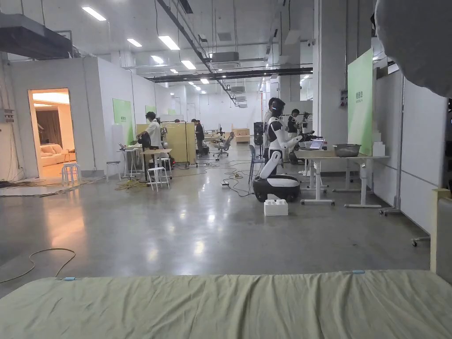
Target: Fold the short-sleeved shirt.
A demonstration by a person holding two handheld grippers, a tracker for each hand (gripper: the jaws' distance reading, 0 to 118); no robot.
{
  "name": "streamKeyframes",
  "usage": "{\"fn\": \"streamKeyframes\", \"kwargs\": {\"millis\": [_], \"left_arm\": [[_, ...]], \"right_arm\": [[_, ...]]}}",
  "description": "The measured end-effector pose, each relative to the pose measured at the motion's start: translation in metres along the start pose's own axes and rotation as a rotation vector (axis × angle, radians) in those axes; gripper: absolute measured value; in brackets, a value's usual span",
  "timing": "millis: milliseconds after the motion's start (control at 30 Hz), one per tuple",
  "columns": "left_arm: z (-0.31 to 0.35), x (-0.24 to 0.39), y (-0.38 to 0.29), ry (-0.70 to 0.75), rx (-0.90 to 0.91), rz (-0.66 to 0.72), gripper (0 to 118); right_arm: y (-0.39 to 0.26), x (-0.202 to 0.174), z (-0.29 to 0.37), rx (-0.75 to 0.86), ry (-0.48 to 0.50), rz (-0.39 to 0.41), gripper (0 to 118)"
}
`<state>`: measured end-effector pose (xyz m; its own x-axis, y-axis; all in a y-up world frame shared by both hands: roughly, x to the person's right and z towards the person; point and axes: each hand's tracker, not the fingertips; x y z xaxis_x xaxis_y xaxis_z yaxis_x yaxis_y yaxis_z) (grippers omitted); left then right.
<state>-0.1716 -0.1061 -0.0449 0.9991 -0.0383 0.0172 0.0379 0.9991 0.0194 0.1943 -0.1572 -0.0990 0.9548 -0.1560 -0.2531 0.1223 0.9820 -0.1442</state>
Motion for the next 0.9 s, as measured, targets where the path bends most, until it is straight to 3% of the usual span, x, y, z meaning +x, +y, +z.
{"fn": "streamKeyframes", "kwargs": {"millis": [900], "left_arm": [[0.0009, -0.0069, -0.0045, 0.012, -0.025, -0.001, 118]], "right_arm": [[-0.0033, -0.0044, 0.0027, -0.01, 0.008, 0.035, 118]]}}
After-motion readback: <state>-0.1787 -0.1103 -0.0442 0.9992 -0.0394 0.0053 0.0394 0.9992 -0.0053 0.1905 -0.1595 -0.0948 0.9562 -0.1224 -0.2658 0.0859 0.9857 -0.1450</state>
